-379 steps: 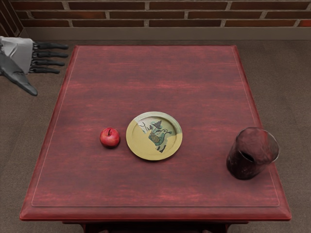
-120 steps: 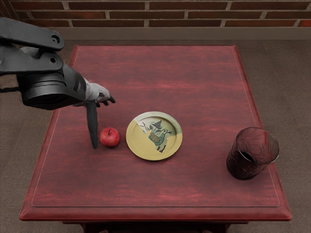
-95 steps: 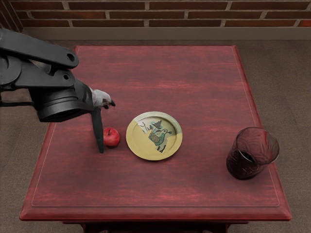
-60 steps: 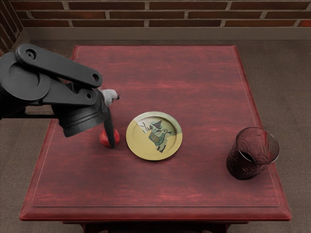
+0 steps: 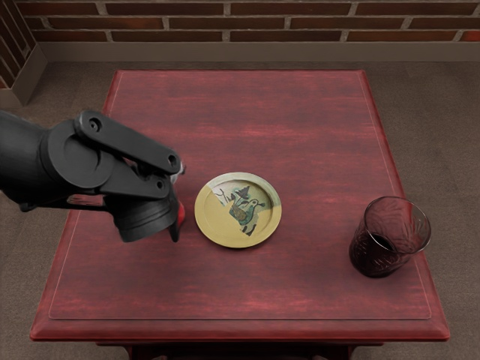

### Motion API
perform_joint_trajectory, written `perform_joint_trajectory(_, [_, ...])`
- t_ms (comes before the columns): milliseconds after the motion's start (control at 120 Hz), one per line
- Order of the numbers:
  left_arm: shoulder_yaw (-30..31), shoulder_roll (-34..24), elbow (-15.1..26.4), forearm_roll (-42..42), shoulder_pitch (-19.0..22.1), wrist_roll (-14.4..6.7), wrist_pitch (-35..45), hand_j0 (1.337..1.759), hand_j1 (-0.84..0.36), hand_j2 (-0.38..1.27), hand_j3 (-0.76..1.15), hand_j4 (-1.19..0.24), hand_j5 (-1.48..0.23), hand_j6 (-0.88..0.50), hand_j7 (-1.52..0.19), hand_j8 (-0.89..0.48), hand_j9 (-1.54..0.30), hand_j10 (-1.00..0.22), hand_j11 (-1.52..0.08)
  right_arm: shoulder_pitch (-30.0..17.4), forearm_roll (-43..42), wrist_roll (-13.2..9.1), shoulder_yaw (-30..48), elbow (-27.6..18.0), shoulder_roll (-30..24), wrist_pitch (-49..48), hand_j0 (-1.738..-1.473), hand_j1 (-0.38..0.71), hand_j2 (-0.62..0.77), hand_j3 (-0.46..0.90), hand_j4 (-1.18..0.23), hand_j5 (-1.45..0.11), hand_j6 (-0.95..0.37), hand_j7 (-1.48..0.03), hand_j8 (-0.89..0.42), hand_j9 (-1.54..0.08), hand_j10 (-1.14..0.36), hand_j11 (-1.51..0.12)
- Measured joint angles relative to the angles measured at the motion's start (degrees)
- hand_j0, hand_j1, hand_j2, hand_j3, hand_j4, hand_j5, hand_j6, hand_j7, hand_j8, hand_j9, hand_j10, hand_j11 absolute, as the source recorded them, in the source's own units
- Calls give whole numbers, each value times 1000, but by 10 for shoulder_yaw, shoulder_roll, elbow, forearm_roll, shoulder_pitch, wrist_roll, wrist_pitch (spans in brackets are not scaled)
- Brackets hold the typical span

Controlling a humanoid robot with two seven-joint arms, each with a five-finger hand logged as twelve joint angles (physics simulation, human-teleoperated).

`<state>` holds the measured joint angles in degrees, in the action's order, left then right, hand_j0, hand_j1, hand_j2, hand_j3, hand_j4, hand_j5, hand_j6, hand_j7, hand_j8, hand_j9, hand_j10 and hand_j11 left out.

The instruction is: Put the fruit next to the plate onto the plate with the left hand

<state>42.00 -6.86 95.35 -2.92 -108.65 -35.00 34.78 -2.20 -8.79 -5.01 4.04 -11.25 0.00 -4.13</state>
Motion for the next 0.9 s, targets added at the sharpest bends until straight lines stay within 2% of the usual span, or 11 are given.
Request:
perform_joint_trajectory(192, [3, 0, -4, 0, 3, 0, 2, 1658, 84, 45, 0, -221, -287, -222, -287, -222, -287, -221, -287, 0, 0, 0, 0, 0, 0, 0, -1658, -325, -4, 0, -20, -26, -20, -26, -20, -26, -20, -26])
perform_joint_trajectory(533, [11, 16, -13, 4, 24, 0, 2, 1658, 7, 58, 0, -285, -371, -286, -371, -286, -371, -285, -371, 0, 0, 0, 0, 0, 0, 0, -1658, -325, -4, 0, -20, -25, -20, -25, -20, -25, -20, -25])
perform_joint_trajectory(608, [10, 16, -22, 4, 45, 0, 2, 1658, -23, 63, 0, -311, -403, -311, -403, -311, -403, -311, -403, 0, 0, 0, 0, 0, 0, 0, -1658, -325, -4, 0, -20, -26, -20, -26, -20, -26, -20, -26])
perform_joint_trajectory(808, [4, 19, -33, 7, 57, 0, 4, 1658, -126, 85, 0, -417, -504, -378, -477, -374, -520, -407, -520, 0, 0, 0, 0, 0, 0, 0, -1658, -325, -4, 0, -20, -26, -20, -26, -20, -26, -20, -26])
perform_joint_trajectory(900, [-2, 19, -33, 3, 59, -2, 5, 1658, -206, 97, 0, -479, -592, -312, -554, -417, -605, -470, -605, 0, 0, 0, 0, 0, 0, 0, -1658, -325, -4, 0, -20, -25, -20, -25, -20, -25, -20, -25])
